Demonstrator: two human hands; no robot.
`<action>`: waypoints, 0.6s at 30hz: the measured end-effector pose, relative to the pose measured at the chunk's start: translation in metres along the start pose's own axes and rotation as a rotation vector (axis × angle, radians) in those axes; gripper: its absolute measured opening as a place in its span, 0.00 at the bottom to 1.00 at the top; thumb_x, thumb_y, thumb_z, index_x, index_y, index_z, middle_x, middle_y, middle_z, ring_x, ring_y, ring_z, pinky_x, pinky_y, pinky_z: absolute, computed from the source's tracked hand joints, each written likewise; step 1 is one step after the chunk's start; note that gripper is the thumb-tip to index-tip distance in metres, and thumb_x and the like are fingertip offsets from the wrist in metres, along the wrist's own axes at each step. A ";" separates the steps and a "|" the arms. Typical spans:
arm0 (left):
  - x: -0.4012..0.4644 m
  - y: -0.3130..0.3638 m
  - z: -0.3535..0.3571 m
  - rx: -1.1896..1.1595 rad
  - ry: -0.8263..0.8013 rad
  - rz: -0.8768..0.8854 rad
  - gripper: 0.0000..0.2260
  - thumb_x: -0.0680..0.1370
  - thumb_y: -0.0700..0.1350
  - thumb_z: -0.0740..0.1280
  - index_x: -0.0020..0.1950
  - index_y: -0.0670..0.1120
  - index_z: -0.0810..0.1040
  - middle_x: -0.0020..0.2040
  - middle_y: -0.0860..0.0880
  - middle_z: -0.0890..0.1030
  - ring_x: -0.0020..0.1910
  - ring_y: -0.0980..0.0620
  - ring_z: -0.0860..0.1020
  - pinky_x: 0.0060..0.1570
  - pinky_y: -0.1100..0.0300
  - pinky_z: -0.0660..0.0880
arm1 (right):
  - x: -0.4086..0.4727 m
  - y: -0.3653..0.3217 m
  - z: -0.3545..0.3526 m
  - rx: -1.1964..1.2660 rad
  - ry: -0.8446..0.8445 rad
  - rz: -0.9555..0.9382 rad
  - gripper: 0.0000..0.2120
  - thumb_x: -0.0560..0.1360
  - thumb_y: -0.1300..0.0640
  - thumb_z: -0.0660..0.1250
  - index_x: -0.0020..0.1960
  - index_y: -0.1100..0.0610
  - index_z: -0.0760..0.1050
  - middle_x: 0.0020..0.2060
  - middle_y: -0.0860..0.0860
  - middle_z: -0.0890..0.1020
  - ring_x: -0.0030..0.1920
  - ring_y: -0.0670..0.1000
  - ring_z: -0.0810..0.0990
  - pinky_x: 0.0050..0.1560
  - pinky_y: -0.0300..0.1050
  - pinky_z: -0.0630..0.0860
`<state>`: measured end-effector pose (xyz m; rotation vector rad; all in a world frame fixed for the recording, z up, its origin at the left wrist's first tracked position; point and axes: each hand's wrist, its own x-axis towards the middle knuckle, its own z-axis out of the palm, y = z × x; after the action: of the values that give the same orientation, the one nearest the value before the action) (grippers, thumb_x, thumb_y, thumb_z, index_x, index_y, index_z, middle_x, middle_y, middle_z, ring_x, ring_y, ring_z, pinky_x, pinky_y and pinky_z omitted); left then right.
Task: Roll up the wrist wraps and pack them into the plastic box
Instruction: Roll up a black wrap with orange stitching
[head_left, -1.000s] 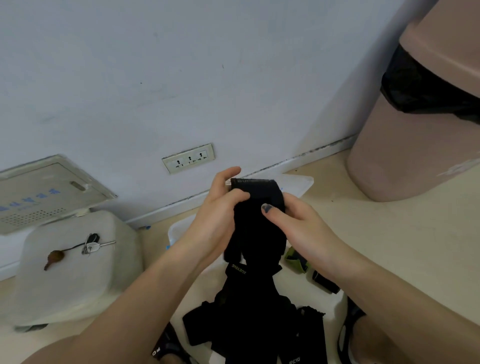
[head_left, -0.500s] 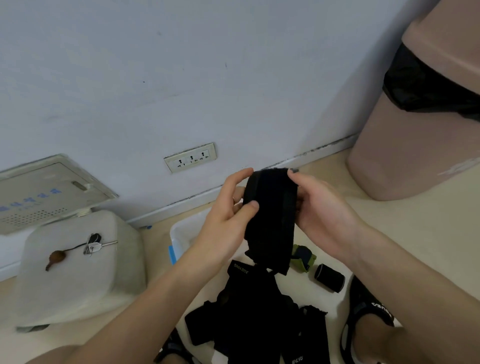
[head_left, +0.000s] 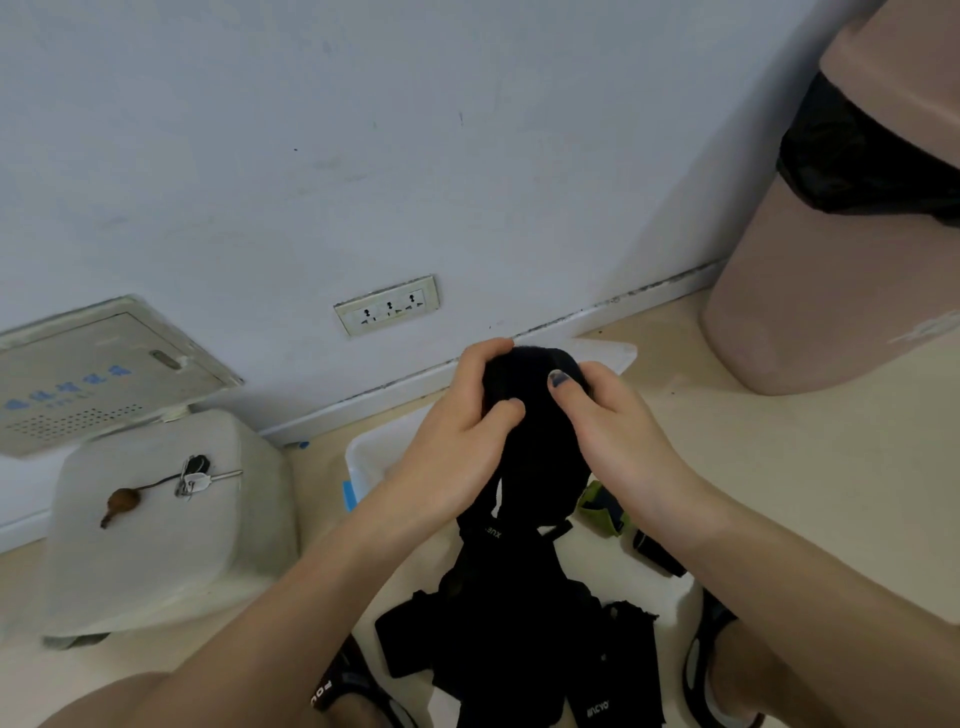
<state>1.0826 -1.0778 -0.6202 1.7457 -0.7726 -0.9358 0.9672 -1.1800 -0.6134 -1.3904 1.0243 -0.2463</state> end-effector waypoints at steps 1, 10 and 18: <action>0.000 -0.001 0.000 0.024 -0.010 0.005 0.20 0.83 0.41 0.61 0.71 0.60 0.67 0.49 0.58 0.79 0.44 0.62 0.79 0.44 0.65 0.73 | 0.001 0.000 -0.001 0.014 0.011 -0.006 0.10 0.85 0.50 0.60 0.57 0.54 0.78 0.51 0.53 0.85 0.50 0.49 0.85 0.45 0.42 0.80; 0.004 0.007 -0.007 -0.238 0.117 -0.064 0.16 0.84 0.39 0.63 0.67 0.57 0.75 0.47 0.43 0.83 0.37 0.56 0.80 0.31 0.68 0.72 | 0.004 -0.004 -0.011 0.202 -0.091 0.016 0.10 0.82 0.57 0.68 0.62 0.52 0.78 0.51 0.51 0.88 0.52 0.49 0.88 0.61 0.53 0.81; 0.004 0.011 -0.018 -0.155 0.016 -0.080 0.16 0.80 0.40 0.71 0.64 0.55 0.77 0.52 0.43 0.85 0.39 0.56 0.83 0.34 0.68 0.75 | 0.004 -0.006 -0.017 0.223 -0.076 -0.085 0.18 0.80 0.61 0.70 0.67 0.46 0.75 0.46 0.53 0.88 0.48 0.52 0.89 0.52 0.48 0.83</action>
<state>1.0995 -1.0764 -0.6069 1.6565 -0.6074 -1.0078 0.9602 -1.1959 -0.6072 -1.2325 0.8487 -0.3571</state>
